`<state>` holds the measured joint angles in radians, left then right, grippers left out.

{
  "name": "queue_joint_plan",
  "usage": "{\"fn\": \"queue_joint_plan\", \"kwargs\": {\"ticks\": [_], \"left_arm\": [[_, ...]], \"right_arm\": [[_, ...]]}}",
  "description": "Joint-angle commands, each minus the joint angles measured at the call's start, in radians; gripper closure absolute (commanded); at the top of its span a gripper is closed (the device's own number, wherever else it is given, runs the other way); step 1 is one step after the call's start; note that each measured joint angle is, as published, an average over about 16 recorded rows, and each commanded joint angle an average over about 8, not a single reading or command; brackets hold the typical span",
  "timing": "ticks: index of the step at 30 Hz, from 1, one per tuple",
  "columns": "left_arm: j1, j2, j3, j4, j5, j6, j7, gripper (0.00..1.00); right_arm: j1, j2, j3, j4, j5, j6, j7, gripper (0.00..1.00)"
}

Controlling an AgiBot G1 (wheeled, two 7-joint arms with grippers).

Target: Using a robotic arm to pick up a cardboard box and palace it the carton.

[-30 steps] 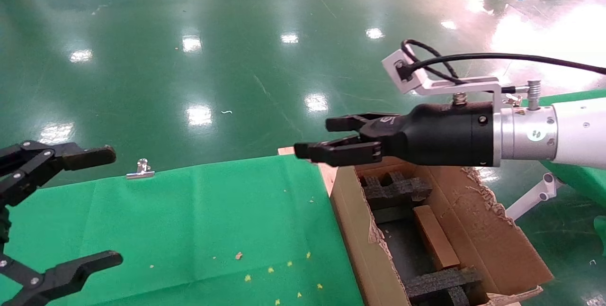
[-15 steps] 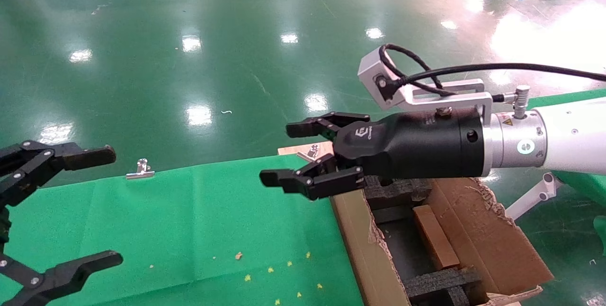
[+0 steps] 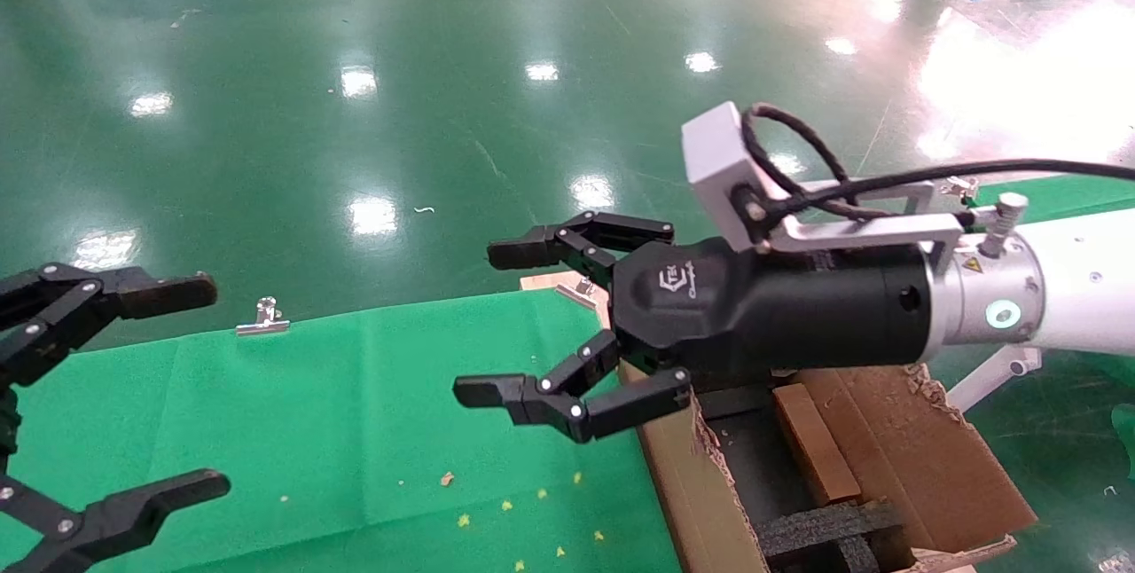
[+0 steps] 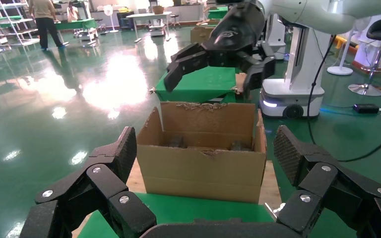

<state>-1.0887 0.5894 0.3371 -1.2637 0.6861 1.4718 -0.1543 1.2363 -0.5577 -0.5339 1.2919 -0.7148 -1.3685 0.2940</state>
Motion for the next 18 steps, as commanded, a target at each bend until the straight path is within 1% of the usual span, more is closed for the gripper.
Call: {"fn": "queue_joint_plan", "kwargs": {"ticks": [1,6,11,15,18], "left_arm": [[0.0,0.0,0.0,0.0,0.0,0.0,0.0,0.0],[0.0,0.0,0.0,0.0,0.0,0.0,0.0,0.0],[0.0,0.0,0.0,0.0,0.0,0.0,0.0,0.0],[0.0,0.0,0.0,0.0,0.0,0.0,0.0,0.0],[0.0,0.0,0.0,0.0,0.0,0.0,0.0,0.0]], "right_arm": [[-0.033,-0.011,0.052,-0.002,-0.003,-0.026,-0.022,0.0],[-0.113,-0.037,0.178,-0.005,-0.011,-0.089,-0.074,0.0],[-0.173,-0.057,0.275,-0.008,-0.016,-0.135,-0.11,0.0],[-0.194,-0.064,0.309,-0.009,-0.018,-0.151,-0.12,0.0],[-0.191,-0.063,0.304,-0.009,-0.018,-0.149,-0.118,0.0]]}}
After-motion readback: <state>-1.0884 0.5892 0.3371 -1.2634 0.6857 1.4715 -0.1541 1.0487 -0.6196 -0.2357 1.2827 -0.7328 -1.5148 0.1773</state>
